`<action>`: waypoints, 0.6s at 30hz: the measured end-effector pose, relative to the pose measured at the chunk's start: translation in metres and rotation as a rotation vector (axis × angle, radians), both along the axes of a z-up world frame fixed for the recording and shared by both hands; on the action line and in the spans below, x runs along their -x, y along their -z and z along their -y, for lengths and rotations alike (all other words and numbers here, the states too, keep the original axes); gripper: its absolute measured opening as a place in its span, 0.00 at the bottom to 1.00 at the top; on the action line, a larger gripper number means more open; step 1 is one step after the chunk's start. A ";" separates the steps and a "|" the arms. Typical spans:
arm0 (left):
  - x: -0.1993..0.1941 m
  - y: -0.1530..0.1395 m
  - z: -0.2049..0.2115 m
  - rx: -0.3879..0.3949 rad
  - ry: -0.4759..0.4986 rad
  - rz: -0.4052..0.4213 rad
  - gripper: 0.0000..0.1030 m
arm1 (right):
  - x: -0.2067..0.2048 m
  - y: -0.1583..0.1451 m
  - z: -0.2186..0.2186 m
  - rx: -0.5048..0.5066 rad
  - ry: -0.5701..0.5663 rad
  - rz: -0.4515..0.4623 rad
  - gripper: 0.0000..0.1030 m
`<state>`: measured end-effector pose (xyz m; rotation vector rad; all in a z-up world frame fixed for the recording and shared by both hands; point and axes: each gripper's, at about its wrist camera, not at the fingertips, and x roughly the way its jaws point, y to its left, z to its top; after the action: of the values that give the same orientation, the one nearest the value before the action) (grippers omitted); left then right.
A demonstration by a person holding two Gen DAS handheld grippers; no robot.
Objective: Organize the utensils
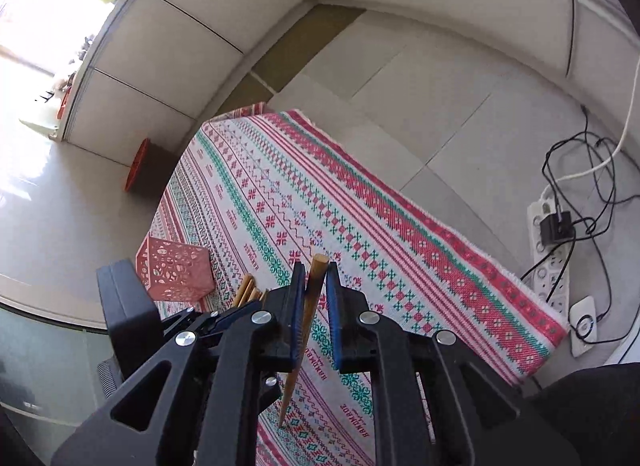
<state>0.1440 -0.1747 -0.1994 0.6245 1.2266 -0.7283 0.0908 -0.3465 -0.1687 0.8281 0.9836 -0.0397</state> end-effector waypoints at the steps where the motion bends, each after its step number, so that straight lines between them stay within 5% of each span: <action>1: -0.002 0.002 0.001 -0.001 0.006 -0.005 0.39 | -0.001 0.000 -0.001 -0.001 -0.002 -0.001 0.11; 7: -0.019 0.014 0.013 -0.022 0.049 -0.027 0.36 | -0.006 0.006 -0.010 -0.006 -0.031 -0.014 0.11; 10: -0.024 0.020 0.020 -0.041 0.074 -0.043 0.28 | -0.006 0.010 -0.009 -0.021 -0.030 -0.027 0.10; 13: -0.024 0.021 0.024 -0.048 0.085 -0.028 0.09 | -0.007 0.011 -0.009 -0.018 -0.031 -0.032 0.10; 18: -0.011 0.018 0.016 -0.023 0.031 0.034 0.03 | -0.005 0.003 -0.018 0.019 -0.054 -0.006 0.10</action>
<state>0.1554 -0.1908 -0.2177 0.6734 1.1974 -0.7279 0.0958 -0.3288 -0.1720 0.7840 1.0095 -0.0058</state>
